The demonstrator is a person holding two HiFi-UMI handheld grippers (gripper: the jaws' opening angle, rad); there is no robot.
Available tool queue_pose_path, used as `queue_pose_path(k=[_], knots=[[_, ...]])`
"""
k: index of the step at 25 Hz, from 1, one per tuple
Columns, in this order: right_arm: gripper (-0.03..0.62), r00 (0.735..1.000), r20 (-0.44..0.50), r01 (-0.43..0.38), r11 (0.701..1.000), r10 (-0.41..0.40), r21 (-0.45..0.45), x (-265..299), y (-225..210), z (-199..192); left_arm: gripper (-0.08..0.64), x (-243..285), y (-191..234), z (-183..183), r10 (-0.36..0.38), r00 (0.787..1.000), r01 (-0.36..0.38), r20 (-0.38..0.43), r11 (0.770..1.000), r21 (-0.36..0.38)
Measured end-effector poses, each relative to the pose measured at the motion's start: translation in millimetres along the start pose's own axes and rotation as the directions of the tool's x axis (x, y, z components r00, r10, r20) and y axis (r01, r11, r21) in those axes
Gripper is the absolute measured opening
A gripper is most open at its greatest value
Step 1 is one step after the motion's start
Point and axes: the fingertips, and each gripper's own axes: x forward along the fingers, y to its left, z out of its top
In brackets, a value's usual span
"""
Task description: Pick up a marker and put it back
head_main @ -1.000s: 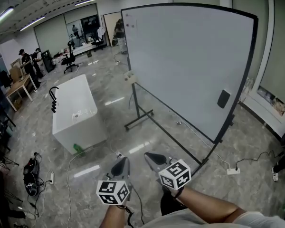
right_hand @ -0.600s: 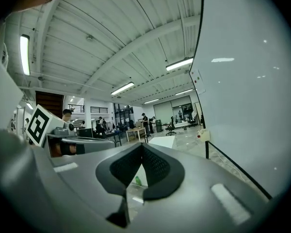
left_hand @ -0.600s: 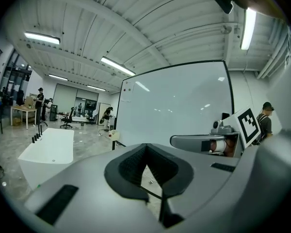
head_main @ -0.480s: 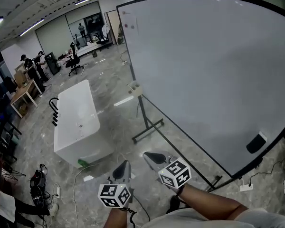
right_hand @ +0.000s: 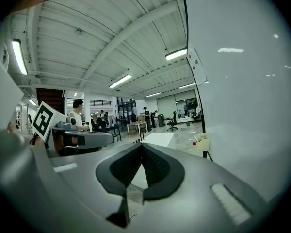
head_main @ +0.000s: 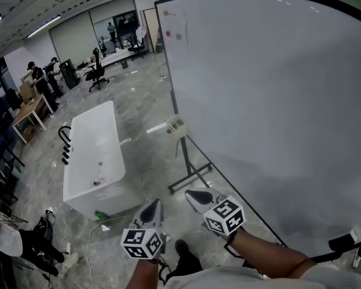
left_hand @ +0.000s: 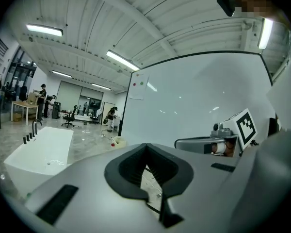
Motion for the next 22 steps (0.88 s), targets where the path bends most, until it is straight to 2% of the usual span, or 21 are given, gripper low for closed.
queue_pose_path(k=[5, 9, 12, 15, 18, 22], knots=[[0.003, 0.999, -0.028, 0.032, 0.999, -0.032, -0.012, 74, -75, 1, 0.002, 100, 62, 13, -0.032, 0.999, 0.032, 0.009, 0.999, -0.011], [0.003, 0.996, -0.039, 0.083, 0.997, -0.083, 0.004, 158, -142, 7, 0.002, 182, 131, 26, -0.078, 0.997, 0.078, 0.0, 0.997, -0.013], [0.003, 0.99, -0.03, 0.14, 0.99, -0.14, 0.004, 232, -194, 27, 0.002, 246, 191, 47, -0.119, 0.993, 0.119, -0.026, 0.993, 0.021], [0.003, 0.98, -0.059, 0.192, 0.981, -0.191, 0.005, 295, -243, 34, 0.002, 303, 243, 65, -0.153, 0.987, 0.155, -0.054, 0.987, 0.039], [0.003, 0.968, -0.103, 0.234, 0.972, -0.231, 0.017, 344, -283, 30, 0.002, 350, 280, 73, -0.188, 0.979, 0.191, -0.082, 0.981, 0.033], [0.003, 0.953, -0.14, 0.272, 0.962, -0.267, 0.016, 397, -330, 32, 0.002, 396, 307, 75, -0.224, 0.968, 0.227, -0.11, 0.974, 0.009]])
